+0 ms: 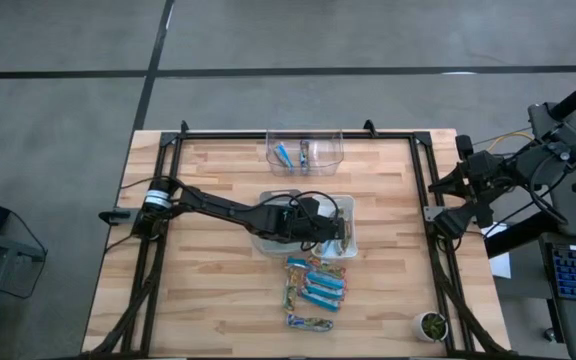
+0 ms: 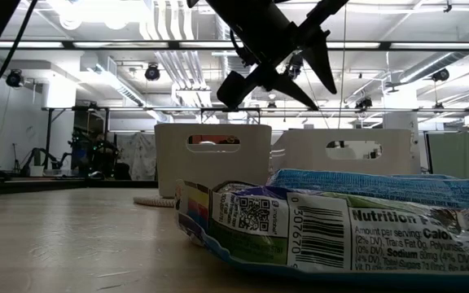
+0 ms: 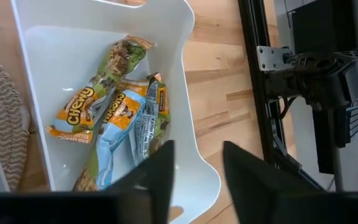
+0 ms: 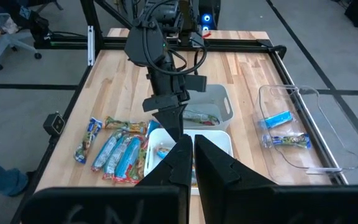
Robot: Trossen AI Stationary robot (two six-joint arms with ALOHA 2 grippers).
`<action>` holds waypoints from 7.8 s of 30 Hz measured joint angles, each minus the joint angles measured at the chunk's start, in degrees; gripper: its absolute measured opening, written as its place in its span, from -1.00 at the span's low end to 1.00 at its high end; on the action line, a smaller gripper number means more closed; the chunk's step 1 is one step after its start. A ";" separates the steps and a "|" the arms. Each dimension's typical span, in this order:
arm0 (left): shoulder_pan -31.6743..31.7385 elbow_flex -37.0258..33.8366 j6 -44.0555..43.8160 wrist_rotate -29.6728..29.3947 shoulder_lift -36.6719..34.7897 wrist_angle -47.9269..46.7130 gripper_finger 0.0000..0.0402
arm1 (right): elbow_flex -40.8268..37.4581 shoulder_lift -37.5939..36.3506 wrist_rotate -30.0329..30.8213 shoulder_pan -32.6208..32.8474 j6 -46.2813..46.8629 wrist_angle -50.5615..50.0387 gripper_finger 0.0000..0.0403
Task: Pick and place Granola Bars by type
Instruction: Put the blue granola bar into the transparent bin
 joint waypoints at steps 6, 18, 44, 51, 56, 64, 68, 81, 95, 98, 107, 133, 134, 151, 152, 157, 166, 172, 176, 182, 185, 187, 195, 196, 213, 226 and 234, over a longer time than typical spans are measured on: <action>-0.08 0.00 0.82 1.41 -0.05 0.24 -0.94 | 0.01 0.01 0.00 -0.01 0.00 0.00 -0.96; -4.33 7.81 29.49 1.70 -5.10 4.77 -1.00 | -0.01 1.14 0.00 -0.02 0.00 0.16 -0.96; -10.50 10.95 63.34 0.10 -21.69 -20.49 -1.00 | -0.01 9.17 -0.24 0.00 2.02 8.52 -0.96; -8.52 10.33 69.51 0.26 -27.01 -25.99 -1.00 | -0.01 13.27 -3.22 0.00 3.48 11.36 -0.96; -6.98 10.29 72.84 1.12 -30.75 -27.13 -1.00 | -0.01 16.10 -3.56 0.00 3.23 15.93 -0.96; -6.90 0.77 72.06 2.74 -38.87 -25.44 -1.00 | -0.01 20.18 -3.58 0.02 4.03 20.71 -0.96; -7.08 -8.30 70.59 3.63 -44.47 -19.84 -1.00 | -0.01 22.33 -3.61 0.05 4.14 23.44 -0.96; -7.30 -30.20 73.35 6.12 -61.25 -5.77 -1.00 | -0.01 29.47 -6.49 1.71 3.63 31.56 -0.96; -7.37 -31.91 72.96 5.95 -64.85 -8.09 -1.00 | 9.23 39.28 -14.19 2.12 4.66 31.61 -0.96; -7.37 -31.91 72.96 5.95 -64.83 -8.89 -1.00 | 12.31 41.31 -17.13 2.16 6.36 28.96 -0.96; -7.34 -31.91 72.87 5.95 -64.78 -9.12 -1.00 | 24.44 49.54 -21.68 2.14 7.48 16.85 -0.96; -7.30 -31.91 71.76 5.91 -64.72 -10.37 -1.00 | 34.04 66.62 -24.40 1.68 24.01 6.80 -0.90; -7.30 -31.91 71.76 5.91 -64.72 -10.41 -1.00 | 34.04 67.31 -25.06 1.44 24.67 7.02 -0.86; -7.37 -31.91 71.29 5.95 -64.65 -10.82 -1.00 | 34.04 76.87 -33.69 -1.07 25.33 7.01 0.15; -7.37 -31.91 71.09 5.95 -64.65 -10.86 -1.00 | 34.04 77.27 -33.92 -1.13 24.93 7.06 0.18; -7.37 -31.91 70.69 5.95 -64.65 -10.93 -1.00 | 33.85 79.94 -35.07 -1.98 22.97 8.30 0.29; -7.34 -31.91 70.62 5.95 -64.65 -11.48 -1.00 | 33.82 84.20 -35.08 -3.58 20.83 9.88 0.31; -7.34 -31.91 70.58 5.95 -64.65 -11.72 -1.00 | 33.78 86.71 -35.96 -3.82 20.37 11.47 0.28; -7.34 -31.91 70.58 5.95 -64.65 -11.70 -1.00 | 33.78 88.46 -36.07 -3.80 20.25 11.86 0.26; -7.34 -31.91 70.58 5.95 -64.65 -11.69 -1.00 | 33.74 90.17 -36.02 -3.92 19.91 12.55 0.27; -7.29 -31.91 70.31 5.95 -64.65 -11.69 -1.00 | 33.68 91.37 -36.00 -3.98 19.91 12.69 0.26; -7.30 -31.91 70.27 5.95 -64.65 -11.67 -1.00 | 33.47 91.85 -35.98 -4.00 20.10 13.03 0.25; -7.30 -31.91 70.25 5.95 -64.65 -11.87 -1.00 | 32.86 93.65 -34.49 -4.28 20.43 13.90 0.24; -7.30 -31.91 70.24 5.95 -64.65 -12.08 -1.00 | 32.86 93.89 -34.43 -4.34 20.47 13.92 0.24; -7.37 -31.91 70.22 5.93 -64.65 -13.33 -1.00 | 31.98 95.82 -34.27 -5.57 20.79 14.76 0.09; -7.37 -31.91 70.23 5.93 -64.65 -13.78 -1.00 | 31.13 95.63 -34.49 -5.73 20.57 14.95 -0.35; -7.34 -31.91 70.23 5.93 -64.65 -13.77 -1.00 | 32.63 95.21 -35.23 -5.61 20.06 15.04 -0.63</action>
